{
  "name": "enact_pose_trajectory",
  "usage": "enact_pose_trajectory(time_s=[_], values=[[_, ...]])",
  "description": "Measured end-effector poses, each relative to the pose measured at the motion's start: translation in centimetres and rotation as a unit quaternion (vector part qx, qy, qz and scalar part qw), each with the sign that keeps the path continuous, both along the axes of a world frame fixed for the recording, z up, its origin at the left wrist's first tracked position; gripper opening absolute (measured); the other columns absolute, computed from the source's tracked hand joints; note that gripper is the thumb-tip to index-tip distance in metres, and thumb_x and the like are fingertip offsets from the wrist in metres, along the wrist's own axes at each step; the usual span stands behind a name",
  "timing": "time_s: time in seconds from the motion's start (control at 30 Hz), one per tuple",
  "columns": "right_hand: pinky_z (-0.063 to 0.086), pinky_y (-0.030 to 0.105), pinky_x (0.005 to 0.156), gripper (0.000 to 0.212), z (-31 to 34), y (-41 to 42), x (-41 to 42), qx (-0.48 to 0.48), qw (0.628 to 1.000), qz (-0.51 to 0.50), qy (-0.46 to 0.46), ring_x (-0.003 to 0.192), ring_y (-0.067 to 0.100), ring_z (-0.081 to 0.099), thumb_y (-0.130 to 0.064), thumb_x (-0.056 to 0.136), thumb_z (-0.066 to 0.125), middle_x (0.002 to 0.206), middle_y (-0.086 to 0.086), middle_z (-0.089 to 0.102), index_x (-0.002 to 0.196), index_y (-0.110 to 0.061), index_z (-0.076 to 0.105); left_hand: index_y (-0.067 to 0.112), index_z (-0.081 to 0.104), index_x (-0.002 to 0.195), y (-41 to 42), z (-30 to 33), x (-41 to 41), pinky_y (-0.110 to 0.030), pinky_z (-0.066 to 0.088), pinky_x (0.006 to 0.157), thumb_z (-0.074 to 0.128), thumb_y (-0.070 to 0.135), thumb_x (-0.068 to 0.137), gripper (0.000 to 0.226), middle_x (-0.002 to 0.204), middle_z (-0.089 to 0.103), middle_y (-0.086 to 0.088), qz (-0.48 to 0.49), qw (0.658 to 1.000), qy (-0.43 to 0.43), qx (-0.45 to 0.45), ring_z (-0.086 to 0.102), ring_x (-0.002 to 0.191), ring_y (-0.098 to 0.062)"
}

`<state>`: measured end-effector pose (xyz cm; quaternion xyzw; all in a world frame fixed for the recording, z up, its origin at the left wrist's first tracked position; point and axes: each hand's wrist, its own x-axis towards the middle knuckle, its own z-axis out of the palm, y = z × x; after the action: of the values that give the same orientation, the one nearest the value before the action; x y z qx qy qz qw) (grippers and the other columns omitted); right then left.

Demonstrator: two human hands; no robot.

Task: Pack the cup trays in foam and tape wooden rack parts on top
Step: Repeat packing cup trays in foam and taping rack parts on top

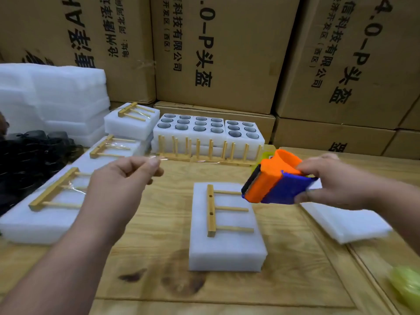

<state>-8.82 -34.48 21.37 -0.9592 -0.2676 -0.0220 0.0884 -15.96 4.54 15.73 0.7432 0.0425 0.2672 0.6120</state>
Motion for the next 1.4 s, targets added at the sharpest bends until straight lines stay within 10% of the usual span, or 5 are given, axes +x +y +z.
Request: enact_pose_trajectory(time_s=[0.17, 0.53, 0.9, 1.17, 1.4], values=[[0.058, 0.041, 0.082, 0.029, 4.3, 1.7, 1.2, -0.058, 0.99, -0.026, 0.126, 0.086, 0.004, 0.069, -0.043, 0.079, 0.084, 0.094, -0.018, 0.073, 0.103, -0.04, 0.068, 0.03, 0.079, 0.067, -0.5, -4.4, 2.5, -0.028, 0.045, 0.066, 0.072, 0.038, 0.089, 0.024, 0.082, 0.074, 0.007, -0.046, 0.957, 0.154, -0.242, 0.054, 0.065, -0.006], [0.059, 0.027, 0.075, 0.037, 9.8, 6.2, 5.0, -0.164, 0.959, -0.045, 0.227, 0.089, 0.008, 0.073, -0.042, 0.073, 0.089, 0.097, -0.011, 0.077, 0.104, -0.029, 0.072, 0.016, 0.073, 0.089, -2.8, -10.4, 4.7, -0.015, 0.02, 0.034, 0.076, 0.031, 0.088, 0.015, 0.075, 0.074, 0.011, -0.046, 0.872, 0.28, -0.399, 0.038, 0.04, -0.004], [0.05, 0.031, 0.066, 0.081, 11.4, 12.4, 5.5, -0.128, 0.97, -0.108, 0.176, 0.067, 0.013, 0.073, -0.085, 0.065, 0.046, 0.077, 0.002, 0.077, 0.09, -0.013, 0.074, 0.012, 0.073, 0.088, -3.8, -12.7, 6.4, -0.017, 0.021, 0.036, 0.073, 0.028, 0.089, 0.016, 0.076, 0.077, 0.011, -0.026, 0.857, 0.341, -0.387, 0.032, 0.048, -0.01], [0.049, 0.025, 0.056, 0.072, 12.2, 16.3, 6.5, -0.161, 0.975, -0.109, 0.106, 0.061, 0.006, 0.072, -0.082, 0.068, 0.048, 0.069, -0.005, 0.075, 0.089, -0.018, 0.072, 0.011, 0.073, 0.077, -4.1, -12.9, 6.6, -0.019, 0.021, 0.036, 0.071, 0.029, 0.09, 0.022, 0.082, 0.063, -0.001, -0.007, 0.861, 0.361, -0.357, 0.03, 0.045, -0.013], [0.051, 0.024, 0.057, 0.066, 12.5, 19.1, 6.5, -0.187, 0.975, -0.077, 0.089, 0.061, 0.004, 0.071, -0.08, 0.075, 0.049, 0.067, -0.008, 0.074, 0.089, -0.02, 0.072, 0.007, 0.072, 0.072, -4.9, -12.5, 6.2, -0.015, 0.024, 0.038, 0.07, 0.026, 0.089, 0.026, 0.042, 0.04, -0.001, 0.007, 0.886, 0.369, -0.279, 0.027, 0.027, -0.014]])
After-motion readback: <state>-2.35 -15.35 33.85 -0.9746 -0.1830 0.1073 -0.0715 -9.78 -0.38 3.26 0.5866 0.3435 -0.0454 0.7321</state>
